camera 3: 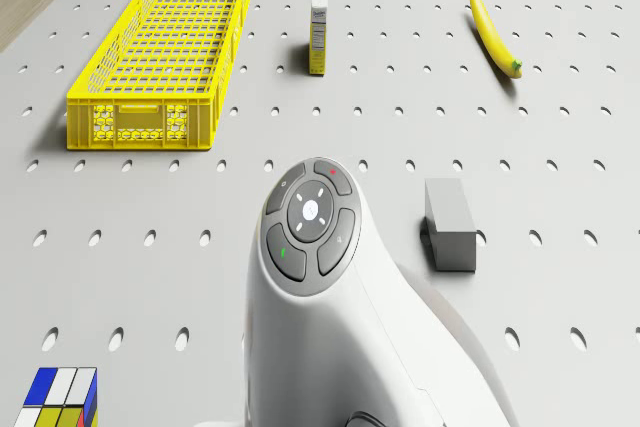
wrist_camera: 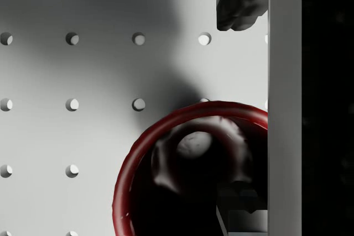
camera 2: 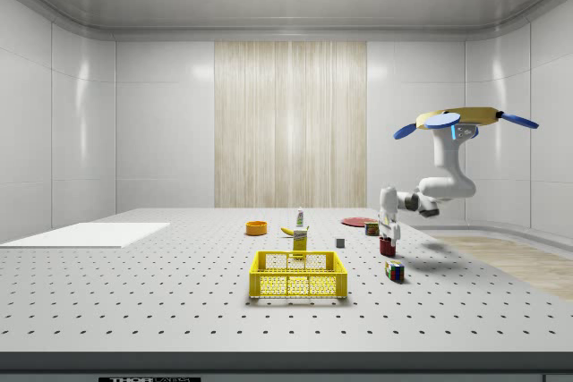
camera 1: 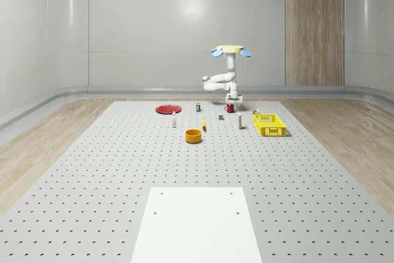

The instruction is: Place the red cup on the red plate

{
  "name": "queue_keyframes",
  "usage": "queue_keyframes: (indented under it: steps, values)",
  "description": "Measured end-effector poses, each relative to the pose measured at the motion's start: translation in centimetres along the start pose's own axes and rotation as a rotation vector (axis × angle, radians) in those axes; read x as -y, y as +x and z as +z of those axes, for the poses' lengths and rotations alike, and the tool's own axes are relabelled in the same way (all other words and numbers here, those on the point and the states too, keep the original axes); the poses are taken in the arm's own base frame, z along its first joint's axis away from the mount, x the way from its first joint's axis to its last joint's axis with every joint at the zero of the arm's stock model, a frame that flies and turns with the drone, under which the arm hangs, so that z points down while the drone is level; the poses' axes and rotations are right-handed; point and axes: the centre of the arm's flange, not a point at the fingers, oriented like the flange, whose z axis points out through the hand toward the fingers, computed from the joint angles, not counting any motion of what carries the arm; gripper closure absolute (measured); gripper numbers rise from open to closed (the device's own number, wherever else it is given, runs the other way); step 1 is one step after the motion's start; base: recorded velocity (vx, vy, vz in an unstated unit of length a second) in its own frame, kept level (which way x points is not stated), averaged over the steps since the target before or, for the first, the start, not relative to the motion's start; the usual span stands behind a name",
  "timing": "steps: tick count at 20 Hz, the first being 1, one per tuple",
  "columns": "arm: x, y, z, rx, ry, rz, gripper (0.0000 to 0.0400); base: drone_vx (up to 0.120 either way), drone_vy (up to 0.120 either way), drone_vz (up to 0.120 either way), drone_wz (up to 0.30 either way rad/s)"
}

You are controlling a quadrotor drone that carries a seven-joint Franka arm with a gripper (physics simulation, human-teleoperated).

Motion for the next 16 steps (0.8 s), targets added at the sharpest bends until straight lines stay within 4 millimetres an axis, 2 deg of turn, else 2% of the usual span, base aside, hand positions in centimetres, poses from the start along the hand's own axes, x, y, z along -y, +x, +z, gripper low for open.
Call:
queue_keyframes:
  steps: [10,11,13,16]
  values:
    - [0.03,-0.03,0.76,0.000,0.000,0.000,0.0000,0.000,0.000,0.000,0.000]
    - [0.03,-0.03,0.78,0.000,0.000,0.000,0.0066,0.000,0.000,0.000,0.000]
    - [0.03,-0.03,0.81,0.000,0.000,0.000,0.0158,0.000,0.000,0.000,0.000]
    - [0.03,-0.03,0.83,0.000,0.000,0.000,0.0233,0.000,0.000,0.000,0.000]
